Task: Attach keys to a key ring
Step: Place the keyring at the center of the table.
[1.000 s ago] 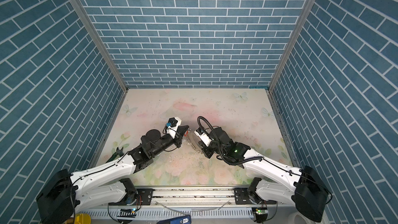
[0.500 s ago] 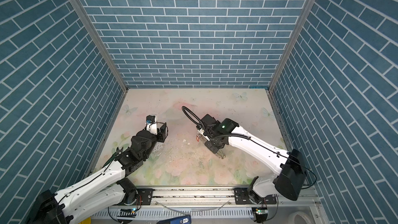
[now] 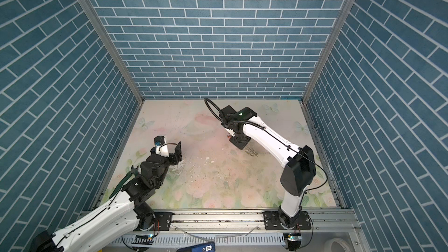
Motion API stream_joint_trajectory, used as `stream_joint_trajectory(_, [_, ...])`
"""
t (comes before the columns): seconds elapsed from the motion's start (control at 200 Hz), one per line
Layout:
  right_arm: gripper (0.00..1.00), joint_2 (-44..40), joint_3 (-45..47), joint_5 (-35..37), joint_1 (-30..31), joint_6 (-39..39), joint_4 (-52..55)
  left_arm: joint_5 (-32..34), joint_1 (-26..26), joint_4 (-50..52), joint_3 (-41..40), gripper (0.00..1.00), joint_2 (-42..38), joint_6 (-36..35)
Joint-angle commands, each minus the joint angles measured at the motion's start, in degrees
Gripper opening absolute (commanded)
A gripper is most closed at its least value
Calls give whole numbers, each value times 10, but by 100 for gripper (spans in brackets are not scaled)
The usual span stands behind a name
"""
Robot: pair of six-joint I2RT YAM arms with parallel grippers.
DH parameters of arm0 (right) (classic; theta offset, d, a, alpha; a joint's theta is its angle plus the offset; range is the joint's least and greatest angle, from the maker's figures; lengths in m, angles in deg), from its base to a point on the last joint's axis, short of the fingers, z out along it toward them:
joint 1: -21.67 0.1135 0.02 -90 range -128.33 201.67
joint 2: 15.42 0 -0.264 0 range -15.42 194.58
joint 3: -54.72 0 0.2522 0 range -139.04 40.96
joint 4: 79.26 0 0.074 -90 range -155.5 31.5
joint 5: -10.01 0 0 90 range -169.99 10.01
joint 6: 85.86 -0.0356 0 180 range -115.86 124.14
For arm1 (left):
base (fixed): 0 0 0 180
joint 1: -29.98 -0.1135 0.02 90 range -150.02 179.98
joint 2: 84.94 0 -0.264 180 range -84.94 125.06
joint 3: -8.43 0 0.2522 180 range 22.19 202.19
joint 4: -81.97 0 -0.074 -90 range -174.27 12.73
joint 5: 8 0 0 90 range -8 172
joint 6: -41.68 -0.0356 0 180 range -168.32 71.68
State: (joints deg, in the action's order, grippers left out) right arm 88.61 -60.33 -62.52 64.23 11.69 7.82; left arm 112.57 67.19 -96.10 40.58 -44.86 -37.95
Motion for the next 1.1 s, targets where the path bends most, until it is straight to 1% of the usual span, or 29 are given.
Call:
stream_joint_trajectory(0.0, [0, 66, -56, 65, -23, 28, 15, 20, -4, -6, -8, 89, -12, -5])
stream_joint_trajectory(0.125, [0, 136, -89, 95, -18, 13, 34, 25, -4, -1, -9, 98, -18, -6])
stream_joint_trajectory(0.16, [0, 147, -84, 107, -7, 11, 36, 26, -4, 0, -9, 100, -19, -5])
stream_joint_trajectory(0.235, [0, 158, -58, 111, 19, 4, 32, 31, -4, -3, -11, 100, -19, -4])
stream_joint_trajectory(0.31, [0, 152, -22, 94, 43, -10, 14, 35, -4, -5, -13, 100, -18, -3])
stream_joint_trajectory(0.51, [0, 137, 56, 102, 95, -65, 13, 36, -4, -6, -12, 100, -21, 0])
stream_joint_trajectory(0.625, [0, 117, 101, 112, 113, -91, 10, 40, -4, 0, -15, 100, -30, 2])
stream_joint_trajectory(0.74, [0, 80, 134, 126, 112, -100, -7, 41, -4, 1, -21, 100, -40, 7])
stream_joint_trajectory(0.8, [0, 66, 114, 102, 112, -86, -9, 42, -4, 1, -23, 100, -50, 10])
stream_joint_trajectory(0.865, [0, 60, 64, 52, 122, -72, 4, 46, -4, 2, -22, 100, -52, 11])
stream_joint_trajectory(0.9, [0, 61, 33, 37, 132, -67, 14, 48, -4, 4, -21, 100, -53, 11])
stream_joint_trajectory(1.0, [0, 89, -53, 16, 158, -63, 61, 57, -4, 14, -20, 100, -64, 12])
stream_joint_trajectory(1.06, [0, 110, -81, 6, 171, -67, 71, 64, -4, 16, -25, 100, -75, 13])
stream_joint_trajectory(1.095, [0, 122, -91, -14, 175, -73, 67, 69, -4, 16, -28, 100, -81, 15])
